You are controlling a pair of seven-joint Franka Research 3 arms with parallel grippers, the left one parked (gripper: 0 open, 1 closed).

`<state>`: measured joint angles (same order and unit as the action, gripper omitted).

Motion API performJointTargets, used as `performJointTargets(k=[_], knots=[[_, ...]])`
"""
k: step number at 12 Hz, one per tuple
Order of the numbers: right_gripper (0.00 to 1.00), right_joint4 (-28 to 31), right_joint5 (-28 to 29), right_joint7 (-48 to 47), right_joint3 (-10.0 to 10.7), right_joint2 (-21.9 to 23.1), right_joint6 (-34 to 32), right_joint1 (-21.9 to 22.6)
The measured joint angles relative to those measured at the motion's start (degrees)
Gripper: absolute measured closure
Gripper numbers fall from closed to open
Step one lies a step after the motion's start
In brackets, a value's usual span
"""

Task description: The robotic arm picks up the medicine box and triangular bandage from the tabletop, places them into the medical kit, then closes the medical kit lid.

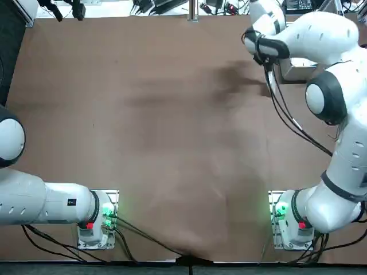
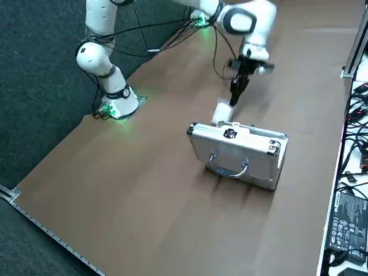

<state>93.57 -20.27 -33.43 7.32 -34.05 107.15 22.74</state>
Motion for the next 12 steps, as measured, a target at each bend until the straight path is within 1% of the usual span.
performJointTargets(k=[1, 2, 6, 8, 12], knots=[[0.99, -2.25, 2.61, 0.88, -0.17, 2.6, -2.46, 0.02], [0.99, -3.03, 3.81, 1.27, -0.28, 3.86, -3.06, 0.05], [0.99, -7.19, 5.63, 5.31, 0.17, 7.04, -6.0, -0.79], [0.99, -10.37, 8.08, 6.73, 0.37, 7.42, -6.3, -2.67], [0.99, -17.61, 8.99, 12.1, 0.5, 7.49, -6.29, -8.73]])
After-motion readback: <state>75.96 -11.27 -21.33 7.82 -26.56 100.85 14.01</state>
